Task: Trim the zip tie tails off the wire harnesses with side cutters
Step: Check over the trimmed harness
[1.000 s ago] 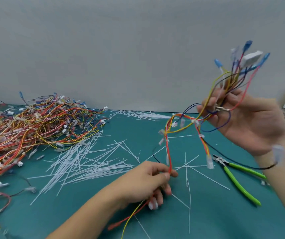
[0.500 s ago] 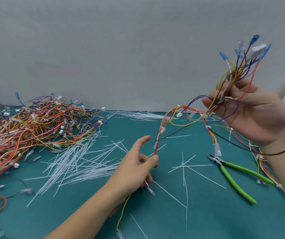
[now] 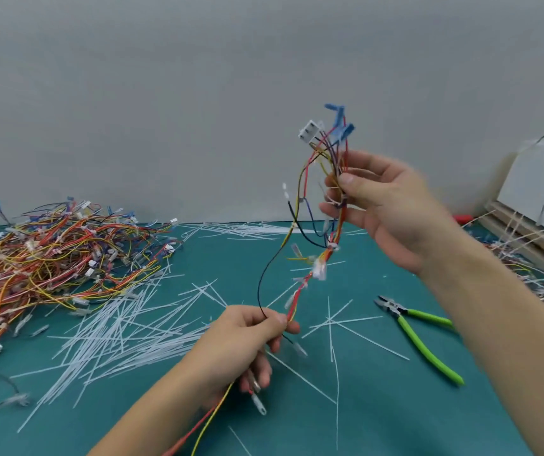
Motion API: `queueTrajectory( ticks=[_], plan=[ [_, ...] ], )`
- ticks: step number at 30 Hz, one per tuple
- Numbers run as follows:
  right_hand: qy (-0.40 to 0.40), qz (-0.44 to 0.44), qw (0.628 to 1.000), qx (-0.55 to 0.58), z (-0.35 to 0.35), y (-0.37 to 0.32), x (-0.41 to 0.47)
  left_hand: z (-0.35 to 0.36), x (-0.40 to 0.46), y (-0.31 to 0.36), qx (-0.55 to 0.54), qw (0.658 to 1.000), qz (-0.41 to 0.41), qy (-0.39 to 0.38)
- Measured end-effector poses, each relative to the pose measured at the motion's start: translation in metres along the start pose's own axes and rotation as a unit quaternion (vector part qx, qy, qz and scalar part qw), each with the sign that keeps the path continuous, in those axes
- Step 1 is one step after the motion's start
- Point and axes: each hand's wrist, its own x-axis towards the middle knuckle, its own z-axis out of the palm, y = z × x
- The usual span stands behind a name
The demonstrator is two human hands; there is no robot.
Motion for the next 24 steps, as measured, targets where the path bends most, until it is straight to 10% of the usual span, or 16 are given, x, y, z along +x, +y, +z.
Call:
queueTrajectory(
  ticks=[14,24],
  plan=[
    [0.142,0.176,0.957,0.183,-0.022,0.065,0.035,0.008,-0.014,0.01,-0.034,0.982,0.065,-0.172],
    [0.061,0.113,0.988,0.091,-0.026,0.062,0.016,0.008,-0.01,0.005,-0.016,0.98,0.04,-0.193]
  ],
)
